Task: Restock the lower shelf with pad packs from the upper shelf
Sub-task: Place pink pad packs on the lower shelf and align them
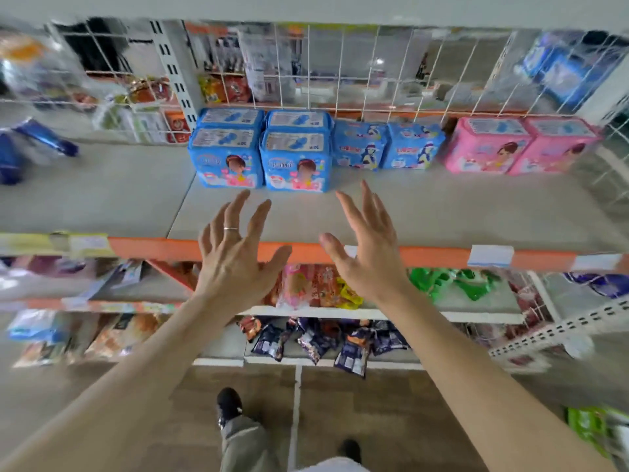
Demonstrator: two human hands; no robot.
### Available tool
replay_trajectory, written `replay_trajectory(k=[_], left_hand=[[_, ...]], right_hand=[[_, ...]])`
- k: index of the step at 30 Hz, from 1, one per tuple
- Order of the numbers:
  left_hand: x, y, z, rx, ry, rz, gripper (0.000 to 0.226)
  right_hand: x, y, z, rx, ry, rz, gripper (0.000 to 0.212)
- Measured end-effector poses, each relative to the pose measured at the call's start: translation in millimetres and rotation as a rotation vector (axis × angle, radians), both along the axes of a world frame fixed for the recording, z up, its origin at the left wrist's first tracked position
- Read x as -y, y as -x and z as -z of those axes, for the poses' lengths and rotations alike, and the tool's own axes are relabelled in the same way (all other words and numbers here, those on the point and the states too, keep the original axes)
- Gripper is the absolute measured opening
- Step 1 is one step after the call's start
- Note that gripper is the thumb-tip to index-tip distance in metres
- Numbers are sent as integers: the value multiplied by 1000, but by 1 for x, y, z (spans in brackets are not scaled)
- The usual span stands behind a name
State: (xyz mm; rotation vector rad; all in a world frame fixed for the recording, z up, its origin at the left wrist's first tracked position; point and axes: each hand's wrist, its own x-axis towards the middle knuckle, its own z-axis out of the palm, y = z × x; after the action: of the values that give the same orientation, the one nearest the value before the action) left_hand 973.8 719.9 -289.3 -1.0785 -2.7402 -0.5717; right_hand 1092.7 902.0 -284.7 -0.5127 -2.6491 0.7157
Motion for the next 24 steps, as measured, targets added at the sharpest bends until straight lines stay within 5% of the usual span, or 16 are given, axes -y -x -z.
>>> replay_trajectory(k=[24], left_hand=[[127,-130,-50,-30,-96,280,73]], right_hand=[[146,-165,-70,-70,-63,211,68]])
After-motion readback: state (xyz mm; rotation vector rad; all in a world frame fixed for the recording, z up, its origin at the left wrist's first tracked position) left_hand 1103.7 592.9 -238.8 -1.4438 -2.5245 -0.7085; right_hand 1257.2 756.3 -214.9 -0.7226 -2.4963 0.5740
